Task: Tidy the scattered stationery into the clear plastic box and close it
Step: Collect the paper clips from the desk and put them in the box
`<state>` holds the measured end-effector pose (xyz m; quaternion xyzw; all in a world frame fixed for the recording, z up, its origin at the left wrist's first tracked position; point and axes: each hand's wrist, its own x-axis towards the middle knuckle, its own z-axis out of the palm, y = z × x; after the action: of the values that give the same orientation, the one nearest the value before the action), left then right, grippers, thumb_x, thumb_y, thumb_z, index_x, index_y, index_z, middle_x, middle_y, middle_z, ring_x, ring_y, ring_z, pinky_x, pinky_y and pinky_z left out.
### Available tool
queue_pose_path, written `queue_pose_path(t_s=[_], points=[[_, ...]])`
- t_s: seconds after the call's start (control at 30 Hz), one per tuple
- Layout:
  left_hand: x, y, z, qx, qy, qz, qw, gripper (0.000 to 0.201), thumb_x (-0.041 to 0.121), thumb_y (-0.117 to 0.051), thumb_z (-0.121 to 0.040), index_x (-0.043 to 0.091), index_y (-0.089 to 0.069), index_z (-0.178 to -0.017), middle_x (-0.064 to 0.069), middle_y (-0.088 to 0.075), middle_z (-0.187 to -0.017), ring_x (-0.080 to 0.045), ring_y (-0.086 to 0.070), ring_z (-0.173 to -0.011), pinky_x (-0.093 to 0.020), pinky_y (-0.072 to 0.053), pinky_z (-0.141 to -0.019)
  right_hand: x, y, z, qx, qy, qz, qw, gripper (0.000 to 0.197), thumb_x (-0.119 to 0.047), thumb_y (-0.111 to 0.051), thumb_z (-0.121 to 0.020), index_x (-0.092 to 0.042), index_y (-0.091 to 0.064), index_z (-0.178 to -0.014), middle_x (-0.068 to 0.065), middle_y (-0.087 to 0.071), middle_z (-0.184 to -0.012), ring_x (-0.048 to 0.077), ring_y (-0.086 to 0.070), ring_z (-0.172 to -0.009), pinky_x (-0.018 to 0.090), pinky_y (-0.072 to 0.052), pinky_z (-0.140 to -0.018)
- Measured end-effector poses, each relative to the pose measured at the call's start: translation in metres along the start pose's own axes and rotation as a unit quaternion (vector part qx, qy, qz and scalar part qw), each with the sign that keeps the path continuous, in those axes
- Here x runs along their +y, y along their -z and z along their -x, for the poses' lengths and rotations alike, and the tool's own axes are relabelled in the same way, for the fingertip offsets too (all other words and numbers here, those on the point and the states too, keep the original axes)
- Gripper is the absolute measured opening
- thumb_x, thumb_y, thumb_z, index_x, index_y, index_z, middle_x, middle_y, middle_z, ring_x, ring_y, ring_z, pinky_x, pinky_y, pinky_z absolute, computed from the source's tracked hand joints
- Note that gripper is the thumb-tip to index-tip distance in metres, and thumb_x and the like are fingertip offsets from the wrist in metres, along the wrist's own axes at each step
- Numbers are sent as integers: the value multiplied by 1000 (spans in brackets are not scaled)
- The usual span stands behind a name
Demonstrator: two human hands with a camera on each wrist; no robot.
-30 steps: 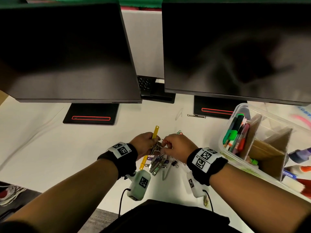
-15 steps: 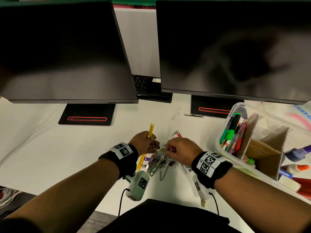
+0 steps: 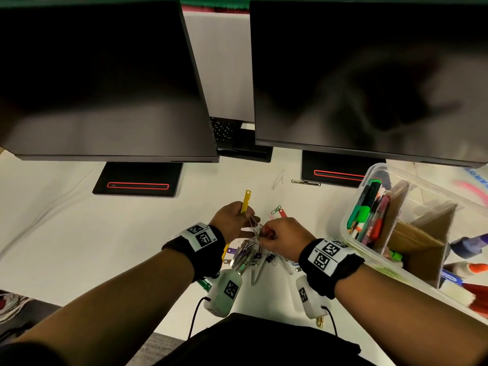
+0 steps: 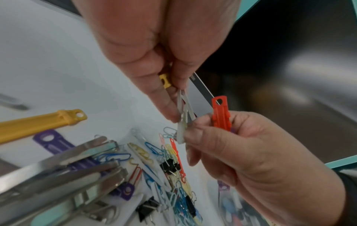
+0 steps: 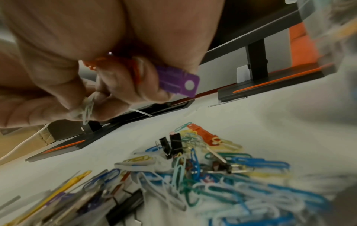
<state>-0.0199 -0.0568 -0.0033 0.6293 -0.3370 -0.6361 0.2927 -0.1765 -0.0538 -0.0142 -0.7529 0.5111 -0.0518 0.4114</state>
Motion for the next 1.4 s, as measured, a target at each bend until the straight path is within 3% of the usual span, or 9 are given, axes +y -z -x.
queue_pose_path(t_s=[0.1, 0.33, 0.53, 0.73, 0.9, 1.0, 1.13, 1.27, 1.4], points=[[1, 0, 0, 0, 6, -7, 1000, 19, 7, -38, -99, 9, -51, -86, -12, -64, -92, -20, -63, -78, -28, -56, -66, 1, 0, 1, 7, -9, -21, 1000, 15, -19, -59, -88, -7, -68, -84, -2, -59, -70, 9, -53, -62, 13, -38, -57], [5, 0, 1, 5, 7, -36, 999, 14, 8, -40, -99, 7, -51, -90, -9, -64, -82, -22, -62, -68, -28, -55, -61, 0, -1, 4, 30, -3, 8, 1000, 17, -19, -54, -90, -9, -65, -84, 3, -61, -74, 16, -54, -68, 24, -42, -63], [7, 0, -4, 25, -2, -63, 998, 18, 8, -39, -98, 9, -51, -85, -7, -62, -78, -22, -61, -63, -28, -51, -57, 0, -1, 2, 48, -3, 29, 998, 26, -22, -49, -96, -1, -64, -92, 13, -67, -86, 20, -55, -74, 25, -40, -66], [2, 4, -9, 59, -32, -108, 992, 20, 14, -43, -99, 10, -57, -85, -3, -65, -76, -12, -63, -59, -20, -50, -57, -7, 1, 2, 62, 9, 23, 998, 20, -15, -48, -94, -1, -63, -92, 14, -67, -89, 19, -53, -74, 24, -39, -67], [3, 5, -7, 35, -22, -101, 994, 19, 10, -41, -99, 3, -58, -94, -7, -65, -82, -14, -61, -63, -16, -45, -51, -9, 0, 2, 70, 24, 57, 996, 17, -16, -49, -93, -5, -63, -94, 11, -68, -90, 20, -56, -75, 23, -38, -66], [3, 5, -7, 35, -16, -100, 994, 21, 4, -36, -98, 4, -58, -96, -8, -64, -85, -14, -61, -64, -18, -45, -53, -8, -1, 3, 91, 38, 95, 991, 18, -15, -49, -93, -6, -63, -96, 11, -68, -91, 27, -60, -83, 29, -42, -69], [3, 5, -4, 14, 13, -92, 996, 23, 2, -34, -98, 6, -57, -100, -3, -64, -81, -16, -64, -65, -19, -51, -53, -5, 1, 3, 114, 29, 93, 989, 16, -14, -49, -92, -5, -62, -93, 12, -67, -89, 29, -61, -82, 34, -47, -72], [3, 1, -2, -4, 9, -113, 994, 22, 2, -39, -96, 7, -60, -101, -8, -65, -84, -18, -65, -67, -22, -56, -58, -11, 0, 4, 80, 47, 103, 990, 17, -16, -49, -93, -4, -61, -96, 13, -66, -90, 28, -59, -80, 29, -41, -67], [6, -3, 2, -34, 3, -170, 985, 23, 2, -42, -94, 11, -62, -96, -4, -66, -80, -4, -66, -55, -14, -54, -53, -16, 1, 3, 99, 48, 109, 988, 19, -16, -46, -94, -3, -59, -99, 15, -65, -94, 30, -58, -84, 31, -40, -69]])
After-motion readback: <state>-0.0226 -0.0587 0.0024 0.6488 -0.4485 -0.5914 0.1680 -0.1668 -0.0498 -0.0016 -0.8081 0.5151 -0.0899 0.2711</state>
